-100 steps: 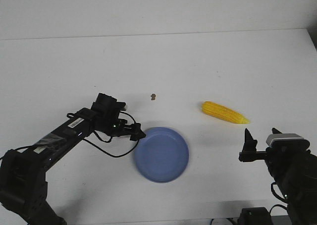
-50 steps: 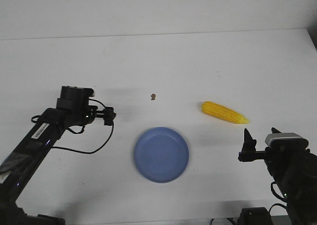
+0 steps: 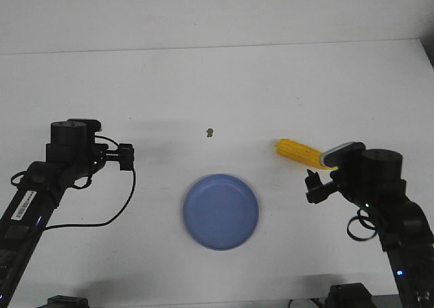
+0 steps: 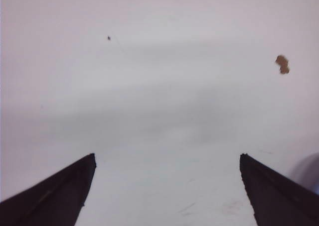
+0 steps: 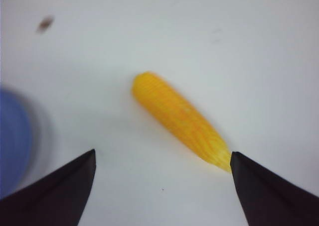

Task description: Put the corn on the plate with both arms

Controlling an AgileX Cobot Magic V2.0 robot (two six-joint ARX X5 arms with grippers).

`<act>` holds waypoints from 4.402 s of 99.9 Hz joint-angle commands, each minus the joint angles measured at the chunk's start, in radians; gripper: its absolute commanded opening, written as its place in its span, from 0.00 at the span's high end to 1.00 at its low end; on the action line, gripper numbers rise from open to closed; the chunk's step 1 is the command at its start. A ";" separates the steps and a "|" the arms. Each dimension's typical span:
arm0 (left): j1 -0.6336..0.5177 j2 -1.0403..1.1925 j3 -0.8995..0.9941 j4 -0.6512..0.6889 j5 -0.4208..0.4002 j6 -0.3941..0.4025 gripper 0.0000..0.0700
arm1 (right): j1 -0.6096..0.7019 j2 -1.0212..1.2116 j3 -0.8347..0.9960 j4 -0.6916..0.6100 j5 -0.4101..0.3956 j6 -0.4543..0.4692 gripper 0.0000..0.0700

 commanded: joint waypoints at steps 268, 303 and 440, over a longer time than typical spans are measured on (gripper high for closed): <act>-0.003 0.014 0.010 0.007 0.048 -0.002 0.16 | 0.557 0.749 0.299 -0.133 -0.108 -0.080 0.77; -0.003 0.014 0.010 0.005 0.048 -0.002 0.16 | 0.600 0.769 0.299 -0.103 -0.108 -0.057 0.26; 0.015 -0.312 -0.339 0.303 -0.056 -0.012 0.15 | -0.038 -0.180 -0.199 0.412 0.000 0.213 0.00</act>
